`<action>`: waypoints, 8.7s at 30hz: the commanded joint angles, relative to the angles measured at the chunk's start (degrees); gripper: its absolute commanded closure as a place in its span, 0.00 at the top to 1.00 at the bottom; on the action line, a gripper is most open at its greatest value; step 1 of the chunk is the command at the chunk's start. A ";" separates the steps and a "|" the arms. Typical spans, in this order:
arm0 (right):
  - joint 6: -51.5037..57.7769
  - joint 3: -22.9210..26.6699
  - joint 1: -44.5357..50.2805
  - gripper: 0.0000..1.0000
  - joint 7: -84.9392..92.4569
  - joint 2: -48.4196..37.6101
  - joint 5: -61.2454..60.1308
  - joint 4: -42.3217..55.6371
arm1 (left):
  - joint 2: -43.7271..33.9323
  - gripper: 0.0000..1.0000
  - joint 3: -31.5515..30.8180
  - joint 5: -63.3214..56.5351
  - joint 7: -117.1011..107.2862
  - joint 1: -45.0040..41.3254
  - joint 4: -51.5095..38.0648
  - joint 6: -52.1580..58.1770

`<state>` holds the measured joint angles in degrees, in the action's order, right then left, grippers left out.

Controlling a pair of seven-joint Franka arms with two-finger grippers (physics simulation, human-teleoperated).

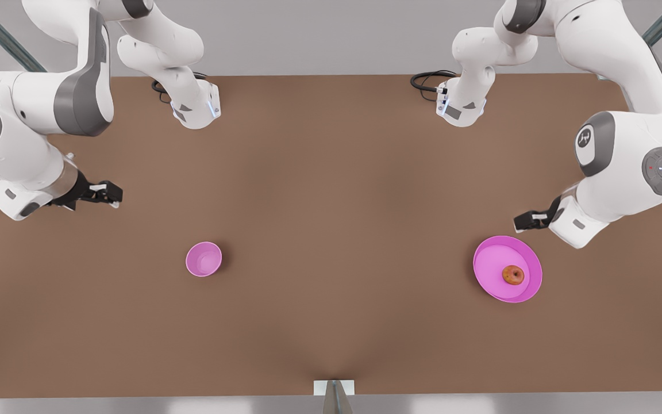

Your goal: Use the left arm to pick up the apple from the plate, transfer it to the gripper of the right arm, and then use the right arm to place it into the bowl

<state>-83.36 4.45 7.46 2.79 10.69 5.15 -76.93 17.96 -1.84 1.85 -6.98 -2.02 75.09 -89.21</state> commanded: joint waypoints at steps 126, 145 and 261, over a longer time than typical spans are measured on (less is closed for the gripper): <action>-29.49 -10.68 3.00 1.00 33.15 27.19 -73.79 -9.02 | 35.30 0.67 -29.45 79.01 118.78 -9.23 0.85 -42.81; -24.13 -14.02 -1.04 1.00 53.98 28.68 -90.14 -16.49 | 36.45 0.68 -29.45 79.36 118.87 -9.67 0.15 -43.16; -11.21 -19.21 -25.21 0.70 49.85 30.26 -56.75 -13.68 | -6.62 1.00 2.63 -3.43 -8.31 -6.95 3.75 -0.18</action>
<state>-95.24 -14.84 -17.77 50.61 41.03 -55.36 -90.97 10.87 0.77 -1.77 22.73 -9.11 79.30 -88.35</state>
